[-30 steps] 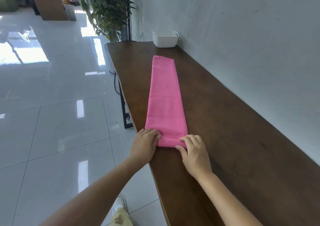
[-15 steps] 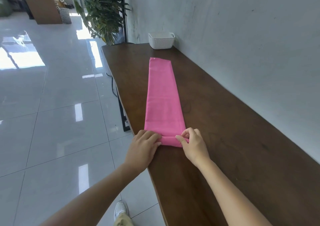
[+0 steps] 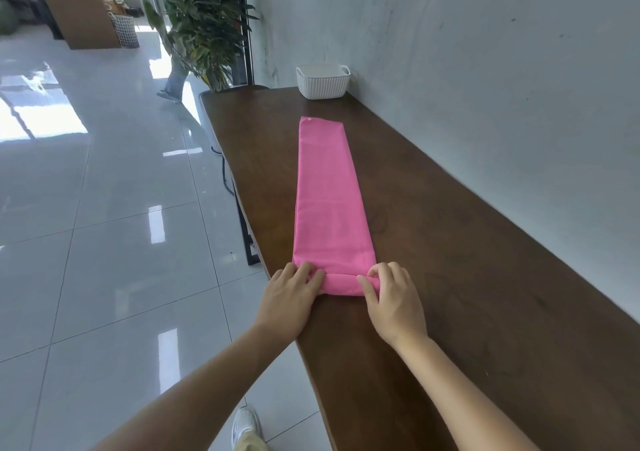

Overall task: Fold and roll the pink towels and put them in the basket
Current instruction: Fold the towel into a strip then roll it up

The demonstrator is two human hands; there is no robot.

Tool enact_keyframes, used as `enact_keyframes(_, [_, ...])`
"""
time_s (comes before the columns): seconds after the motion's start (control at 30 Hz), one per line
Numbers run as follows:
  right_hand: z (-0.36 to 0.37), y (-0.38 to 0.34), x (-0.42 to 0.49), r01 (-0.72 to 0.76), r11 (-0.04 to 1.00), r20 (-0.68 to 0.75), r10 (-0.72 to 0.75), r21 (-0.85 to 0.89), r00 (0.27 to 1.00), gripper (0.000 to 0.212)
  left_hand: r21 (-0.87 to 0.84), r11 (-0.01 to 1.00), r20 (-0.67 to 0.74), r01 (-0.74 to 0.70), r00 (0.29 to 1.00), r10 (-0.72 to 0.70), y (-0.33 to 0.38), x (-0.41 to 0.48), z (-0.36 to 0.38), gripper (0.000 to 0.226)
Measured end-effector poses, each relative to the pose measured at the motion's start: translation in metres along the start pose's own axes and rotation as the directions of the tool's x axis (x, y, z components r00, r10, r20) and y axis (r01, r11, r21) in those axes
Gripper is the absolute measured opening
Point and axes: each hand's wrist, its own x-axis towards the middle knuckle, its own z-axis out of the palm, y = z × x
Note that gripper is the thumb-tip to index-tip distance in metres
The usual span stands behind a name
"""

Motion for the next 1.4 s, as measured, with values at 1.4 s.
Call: enact_keyframes(1.4, [-0.001, -0.008, 0.071, -0.312, 0.944, 0.103, 0.302, 0.102, 0.948, 0.042, -0.431, 0.872, 0.167, 0.234, 0.97, -0.178, -0.054, 0.058, -0.003, 0.025])
